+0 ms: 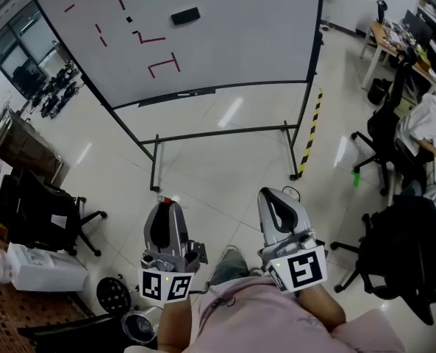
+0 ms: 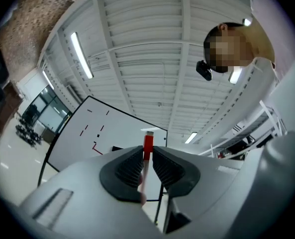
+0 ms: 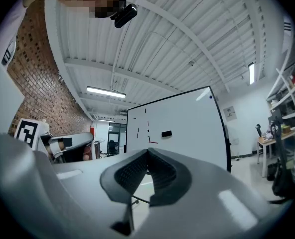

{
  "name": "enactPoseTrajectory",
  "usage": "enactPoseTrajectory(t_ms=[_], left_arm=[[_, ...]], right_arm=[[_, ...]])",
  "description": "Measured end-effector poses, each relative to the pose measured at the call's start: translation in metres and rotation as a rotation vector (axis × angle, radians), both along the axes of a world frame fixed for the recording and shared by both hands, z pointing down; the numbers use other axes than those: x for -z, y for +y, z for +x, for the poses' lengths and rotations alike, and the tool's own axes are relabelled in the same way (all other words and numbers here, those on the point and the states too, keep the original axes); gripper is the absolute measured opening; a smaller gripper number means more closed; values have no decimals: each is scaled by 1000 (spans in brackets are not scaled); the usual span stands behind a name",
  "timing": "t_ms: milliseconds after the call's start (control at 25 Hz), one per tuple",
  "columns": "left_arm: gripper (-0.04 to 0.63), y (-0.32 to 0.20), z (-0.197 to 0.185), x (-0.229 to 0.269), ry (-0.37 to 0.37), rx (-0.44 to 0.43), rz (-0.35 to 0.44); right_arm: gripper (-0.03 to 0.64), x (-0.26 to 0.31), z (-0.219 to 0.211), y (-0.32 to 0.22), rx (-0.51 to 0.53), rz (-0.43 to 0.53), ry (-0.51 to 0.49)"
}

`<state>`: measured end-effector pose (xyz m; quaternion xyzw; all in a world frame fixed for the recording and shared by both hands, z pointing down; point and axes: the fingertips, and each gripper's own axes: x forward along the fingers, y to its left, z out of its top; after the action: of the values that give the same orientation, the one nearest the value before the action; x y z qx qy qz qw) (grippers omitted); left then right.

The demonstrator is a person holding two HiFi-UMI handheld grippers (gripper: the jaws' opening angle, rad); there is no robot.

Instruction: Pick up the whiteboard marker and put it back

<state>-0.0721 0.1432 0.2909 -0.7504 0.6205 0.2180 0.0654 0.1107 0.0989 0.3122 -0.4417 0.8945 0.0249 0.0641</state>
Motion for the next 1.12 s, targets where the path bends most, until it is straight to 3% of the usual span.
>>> enactPoseTrajectory(t_ms=[280, 440, 560, 680, 840, 1120], left_arm=[[64, -158, -68, 2, -423, 155, -25], [66, -291, -112, -39, -787, 213, -87], [66, -400, -136, -88, -1074, 229, -80], [65, -497, -158, -162, -1315, 186, -113], [66, -586, -177, -258, -1468, 17, -218], [67, -659, -198, -341, -1579, -74, -338]], right_arm=[[3, -5, -6, -90, -46, 6, 8], [3, -19, -23, -172, -115, -2, 30], [3, -31, -45, -249, -169, -22, 58], [3, -46, -78, -322, -208, -89, 136], [3, -62, -121, -397, -203, -190, 200], [3, -98, -144, -488, -199, -300, 239]])
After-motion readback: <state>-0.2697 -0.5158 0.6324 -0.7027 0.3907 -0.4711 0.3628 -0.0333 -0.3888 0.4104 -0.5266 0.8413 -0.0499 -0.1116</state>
